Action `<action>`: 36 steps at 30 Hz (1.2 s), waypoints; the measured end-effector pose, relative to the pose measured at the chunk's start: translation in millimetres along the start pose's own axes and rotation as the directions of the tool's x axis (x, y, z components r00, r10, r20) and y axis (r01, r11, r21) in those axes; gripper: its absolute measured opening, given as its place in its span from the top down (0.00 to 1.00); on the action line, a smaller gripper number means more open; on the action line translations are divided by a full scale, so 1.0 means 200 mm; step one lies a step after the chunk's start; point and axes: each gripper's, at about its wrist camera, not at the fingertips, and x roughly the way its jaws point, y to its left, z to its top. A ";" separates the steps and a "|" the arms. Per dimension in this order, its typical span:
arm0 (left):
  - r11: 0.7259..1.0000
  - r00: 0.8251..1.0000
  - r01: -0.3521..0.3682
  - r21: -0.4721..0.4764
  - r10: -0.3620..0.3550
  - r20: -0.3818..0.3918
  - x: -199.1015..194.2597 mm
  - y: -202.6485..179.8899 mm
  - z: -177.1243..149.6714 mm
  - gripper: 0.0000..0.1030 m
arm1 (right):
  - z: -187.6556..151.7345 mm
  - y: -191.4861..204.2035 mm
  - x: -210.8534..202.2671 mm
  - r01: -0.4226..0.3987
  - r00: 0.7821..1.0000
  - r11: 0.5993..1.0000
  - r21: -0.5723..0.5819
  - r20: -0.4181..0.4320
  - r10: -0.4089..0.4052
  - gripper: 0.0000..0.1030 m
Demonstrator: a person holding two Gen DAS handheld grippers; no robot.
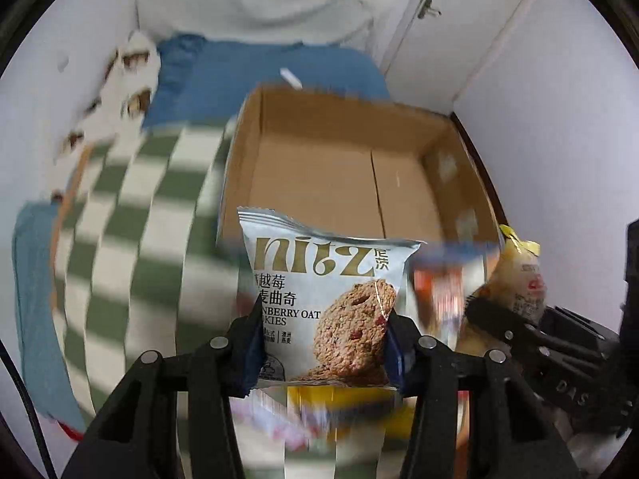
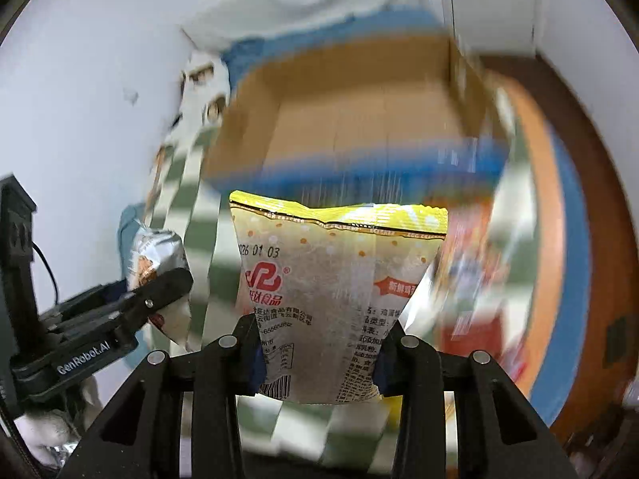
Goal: Organize snacks
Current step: 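Carry both packs into the cardboard box and open both tools, then grasp the red-white stick pack with the left tool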
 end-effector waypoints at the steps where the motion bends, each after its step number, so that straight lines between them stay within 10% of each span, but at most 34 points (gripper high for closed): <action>1: 1.000 1.000 -0.002 -0.004 0.002 0.004 0.00 0.01 0.06 0.55 | 0.12 -0.03 0.01 0.007 1.000 1.000 -0.007 0.009 -0.007 0.60; 7: 0.999 0.994 -0.041 -0.018 0.040 -0.097 0.44 0.05 0.57 0.55 | 0.66 -0.15 0.28 0.049 0.997 0.997 -0.064 -0.058 -0.053 0.60; 17: 0.995 0.950 -0.068 -0.071 0.042 -0.308 1.04 0.12 0.86 0.55 | 1.07 -0.38 0.91 0.046 0.963 0.995 -0.089 -0.259 -0.068 0.57; 19: 0.995 0.948 -0.083 -0.057 0.061 -0.312 1.09 0.12 0.89 0.41 | 1.09 -0.42 0.96 0.051 0.954 0.994 -0.093 -0.289 -0.076 0.27; 22: 0.995 0.948 -0.089 -0.041 0.072 -0.310 1.11 0.11 0.92 0.09 | 1.12 -0.50 0.97 0.048 0.950 0.995 -0.082 -0.304 -0.071 0.09; 36: 0.993 0.969 -0.119 -0.016 0.112 -0.221 0.83 0.07 0.82 0.09 | 1.07 -0.36 0.90 0.061 0.964 0.998 -0.021 -0.256 -0.064 0.09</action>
